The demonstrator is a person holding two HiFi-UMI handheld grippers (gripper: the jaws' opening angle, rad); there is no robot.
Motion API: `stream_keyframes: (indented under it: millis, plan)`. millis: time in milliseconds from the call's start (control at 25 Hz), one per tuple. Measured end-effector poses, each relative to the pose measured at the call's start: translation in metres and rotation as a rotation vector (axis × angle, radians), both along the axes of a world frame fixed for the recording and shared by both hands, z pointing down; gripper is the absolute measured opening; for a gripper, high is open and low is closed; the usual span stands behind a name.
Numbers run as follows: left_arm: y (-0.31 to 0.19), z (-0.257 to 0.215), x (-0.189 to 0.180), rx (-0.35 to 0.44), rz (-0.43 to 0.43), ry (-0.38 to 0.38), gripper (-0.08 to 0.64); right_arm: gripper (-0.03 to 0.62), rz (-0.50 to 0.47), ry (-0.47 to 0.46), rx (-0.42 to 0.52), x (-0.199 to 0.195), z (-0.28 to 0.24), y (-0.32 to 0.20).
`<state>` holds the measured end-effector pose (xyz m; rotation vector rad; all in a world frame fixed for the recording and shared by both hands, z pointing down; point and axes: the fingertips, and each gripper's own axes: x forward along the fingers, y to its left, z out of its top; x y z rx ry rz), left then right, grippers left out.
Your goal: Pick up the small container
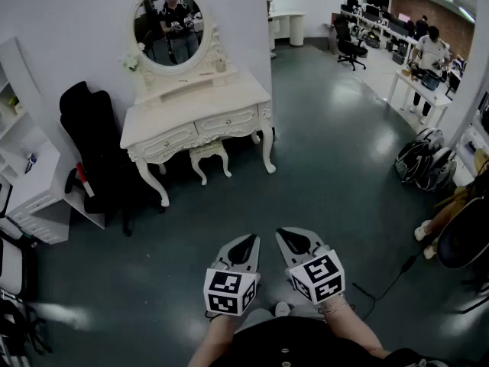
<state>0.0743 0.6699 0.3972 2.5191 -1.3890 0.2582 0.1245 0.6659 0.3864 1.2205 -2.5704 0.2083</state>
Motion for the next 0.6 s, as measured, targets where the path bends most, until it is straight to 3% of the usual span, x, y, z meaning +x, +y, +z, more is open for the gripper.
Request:
stream_keyframes:
  millis: [360, 600]
  plan:
    - [0.005, 0.001, 0.013, 0.005, 0.03, -0.024, 0.018, 0.002, -0.008, 0.01, -0.008, 0.007, 0.005, 0.0]
    - [0.006, 0.004, 0.02, -0.009, 0.034, -0.005, 0.018, 0.003, 0.012, -0.044, -0.026, 0.014, 0.003, -0.013]
